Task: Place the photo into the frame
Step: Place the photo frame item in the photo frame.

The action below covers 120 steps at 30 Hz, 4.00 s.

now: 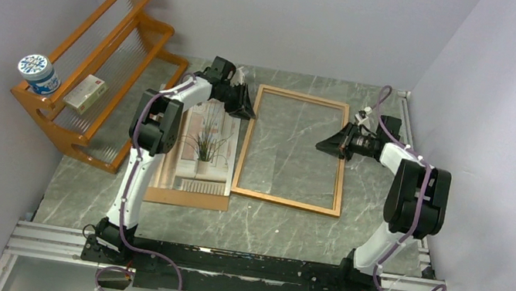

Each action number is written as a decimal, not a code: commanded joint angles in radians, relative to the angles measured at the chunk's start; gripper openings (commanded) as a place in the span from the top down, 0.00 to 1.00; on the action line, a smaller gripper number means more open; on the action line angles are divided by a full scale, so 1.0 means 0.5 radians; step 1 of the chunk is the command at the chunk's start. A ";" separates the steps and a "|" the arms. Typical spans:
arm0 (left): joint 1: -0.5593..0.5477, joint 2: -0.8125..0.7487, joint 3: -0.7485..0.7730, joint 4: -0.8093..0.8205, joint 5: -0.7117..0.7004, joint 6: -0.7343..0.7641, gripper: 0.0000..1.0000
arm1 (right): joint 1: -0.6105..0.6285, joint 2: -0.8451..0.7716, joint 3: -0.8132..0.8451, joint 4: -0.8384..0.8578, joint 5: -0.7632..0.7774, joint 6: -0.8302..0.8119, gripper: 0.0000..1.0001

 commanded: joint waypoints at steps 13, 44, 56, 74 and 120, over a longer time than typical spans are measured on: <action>0.035 0.097 -0.096 -0.107 -0.384 0.093 0.63 | 0.053 0.101 0.330 -0.452 0.263 -0.203 0.23; 0.087 0.099 0.109 -0.313 -0.078 0.042 0.29 | 0.126 0.158 0.616 -1.066 1.763 -0.226 0.06; 0.085 0.146 0.085 -0.395 0.036 -0.041 0.43 | 0.132 0.248 0.512 -0.950 1.511 -0.233 0.19; 0.013 0.137 -0.020 -0.209 0.518 -0.145 0.67 | 0.129 0.148 0.259 -0.493 1.175 -0.070 0.34; -0.011 0.111 0.043 -0.357 0.106 -0.111 0.55 | 0.129 -0.006 0.358 -0.531 2.080 0.037 0.30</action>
